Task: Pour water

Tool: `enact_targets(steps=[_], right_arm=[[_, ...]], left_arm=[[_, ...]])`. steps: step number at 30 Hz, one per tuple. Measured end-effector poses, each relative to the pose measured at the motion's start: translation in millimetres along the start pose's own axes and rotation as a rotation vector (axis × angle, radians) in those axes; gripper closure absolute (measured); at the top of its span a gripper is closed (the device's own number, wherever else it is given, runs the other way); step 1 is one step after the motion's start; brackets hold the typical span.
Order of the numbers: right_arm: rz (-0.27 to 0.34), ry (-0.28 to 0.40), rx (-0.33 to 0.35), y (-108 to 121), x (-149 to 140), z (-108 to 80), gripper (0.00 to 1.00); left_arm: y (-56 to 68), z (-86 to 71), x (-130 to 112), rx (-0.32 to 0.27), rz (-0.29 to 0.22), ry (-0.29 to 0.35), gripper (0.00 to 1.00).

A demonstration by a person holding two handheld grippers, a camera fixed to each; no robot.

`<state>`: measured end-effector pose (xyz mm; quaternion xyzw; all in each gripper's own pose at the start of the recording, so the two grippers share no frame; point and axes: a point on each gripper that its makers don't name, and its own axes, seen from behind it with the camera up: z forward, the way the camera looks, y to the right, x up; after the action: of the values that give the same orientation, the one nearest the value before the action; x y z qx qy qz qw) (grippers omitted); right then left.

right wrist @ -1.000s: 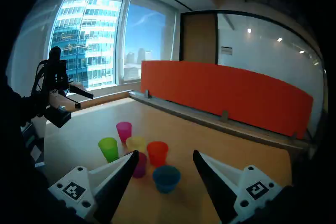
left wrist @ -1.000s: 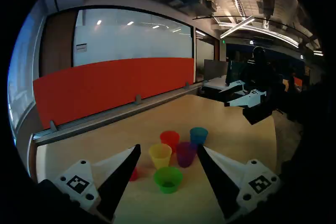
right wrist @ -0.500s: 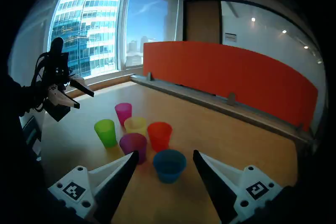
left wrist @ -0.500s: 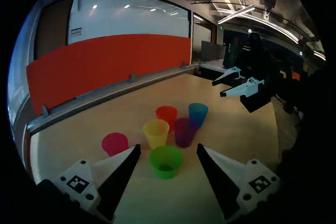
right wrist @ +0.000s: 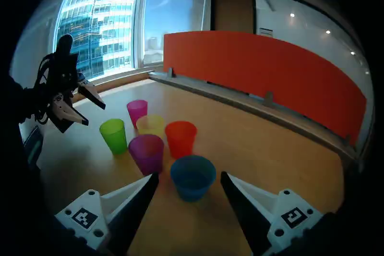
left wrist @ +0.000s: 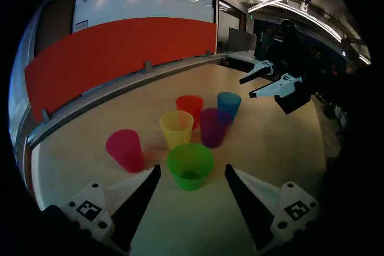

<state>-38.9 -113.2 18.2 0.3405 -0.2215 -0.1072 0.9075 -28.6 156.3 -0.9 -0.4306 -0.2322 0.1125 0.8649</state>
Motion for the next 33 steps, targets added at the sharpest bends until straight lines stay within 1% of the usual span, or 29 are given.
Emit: enact_targets(steps=[6, 11, 17, 24, 27, 33], right_arm=[[-0.002, -0.028, -0.002, 4, -15, 9.6, 0.00], [-0.006, -0.048, -0.002, 5, -25, 17.7, 0.00], [0.008, -0.060, 0.005, 5, -33, 26.8, 0.00], [0.002, -0.076, 0.010, 5, -41, 39.7, 0.00], [0.000, -0.079, 0.009, 6, -40, 46.7, 0.00], [0.000, -0.080, 0.011, 9, -36, 58.8, 0.00]], left_arm=[[0.7, 11.6, -16, -0.012, -0.002, -0.047, 0.00], [0.7, 22.3, -23, -0.020, -0.003, -0.077, 0.00], [0.5, 34.3, -29, -0.026, -0.010, -0.102, 0.00], [-1.4, 45.1, -32, -0.024, -0.008, -0.111, 0.00], [-2.4, 49.7, -32, -0.021, -0.004, -0.112, 0.00], [0.0, 57.3, -29, -0.031, -0.001, -0.109, 0.01]])
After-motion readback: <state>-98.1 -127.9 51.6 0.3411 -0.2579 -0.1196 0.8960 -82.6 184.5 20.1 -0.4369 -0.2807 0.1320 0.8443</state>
